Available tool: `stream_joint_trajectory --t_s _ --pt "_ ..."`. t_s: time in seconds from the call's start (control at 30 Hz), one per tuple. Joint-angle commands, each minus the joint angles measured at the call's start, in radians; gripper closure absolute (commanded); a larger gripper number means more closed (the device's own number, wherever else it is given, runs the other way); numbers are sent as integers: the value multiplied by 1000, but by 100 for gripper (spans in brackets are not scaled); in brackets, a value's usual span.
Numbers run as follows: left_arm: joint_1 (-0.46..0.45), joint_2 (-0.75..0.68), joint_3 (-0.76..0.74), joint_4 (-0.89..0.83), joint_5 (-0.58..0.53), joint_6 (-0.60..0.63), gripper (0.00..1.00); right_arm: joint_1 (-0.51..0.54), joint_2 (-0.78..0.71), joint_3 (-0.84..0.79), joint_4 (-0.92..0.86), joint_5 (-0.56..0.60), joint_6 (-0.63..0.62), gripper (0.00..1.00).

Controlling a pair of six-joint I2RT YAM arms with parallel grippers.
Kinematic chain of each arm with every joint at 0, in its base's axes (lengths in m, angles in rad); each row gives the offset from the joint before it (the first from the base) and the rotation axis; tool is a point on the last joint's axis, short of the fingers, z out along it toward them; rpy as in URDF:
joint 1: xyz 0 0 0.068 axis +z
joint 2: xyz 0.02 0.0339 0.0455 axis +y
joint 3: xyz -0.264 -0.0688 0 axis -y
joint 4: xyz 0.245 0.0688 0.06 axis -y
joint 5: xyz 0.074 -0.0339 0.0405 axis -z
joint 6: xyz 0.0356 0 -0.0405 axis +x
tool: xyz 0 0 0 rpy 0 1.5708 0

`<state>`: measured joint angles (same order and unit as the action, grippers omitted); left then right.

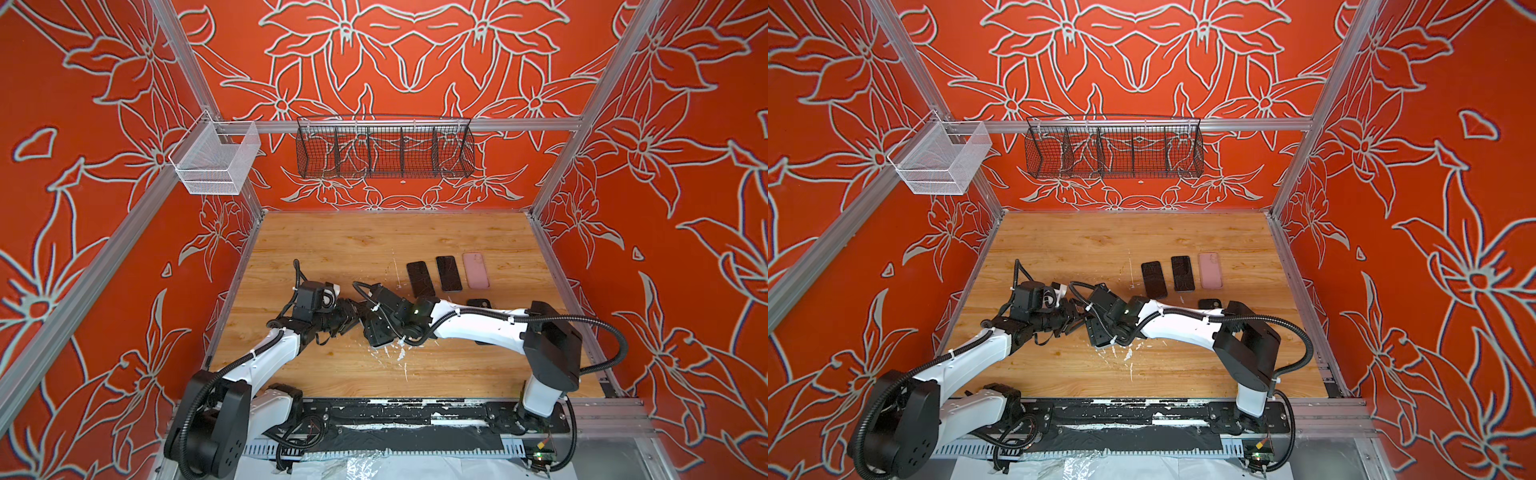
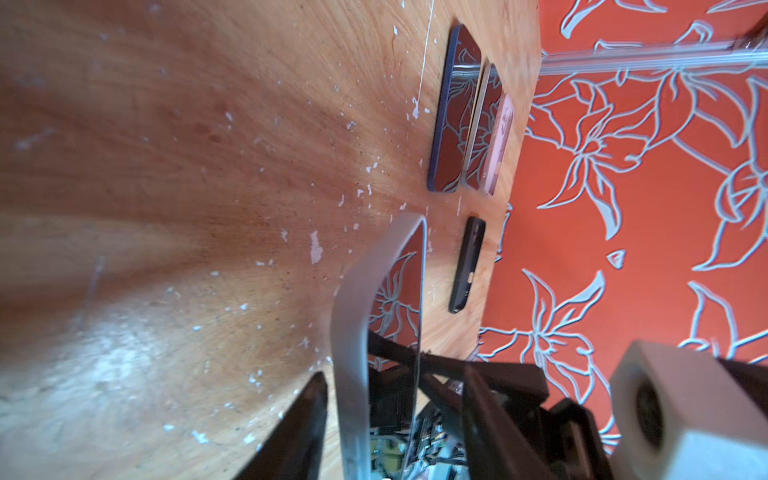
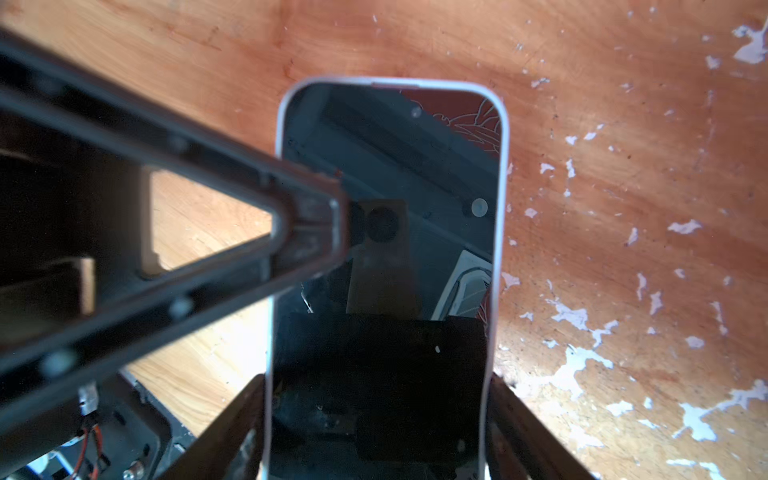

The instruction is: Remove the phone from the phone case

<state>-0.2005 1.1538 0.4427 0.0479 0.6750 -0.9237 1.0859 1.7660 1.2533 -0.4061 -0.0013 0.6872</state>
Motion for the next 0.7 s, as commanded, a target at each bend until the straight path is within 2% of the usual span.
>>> stream_joint_trajectory --t_s 0.0,0.17,0.67 --pt "-12 22 -15 54 -1 -10 53 -6 -53 -11 54 -14 16 41" --pt "-20 57 -25 106 5 -34 55 -7 -59 -9 58 -26 17 41" --pt "-27 60 -12 122 -15 -41 79 -8 -50 -17 64 -31 21 41"
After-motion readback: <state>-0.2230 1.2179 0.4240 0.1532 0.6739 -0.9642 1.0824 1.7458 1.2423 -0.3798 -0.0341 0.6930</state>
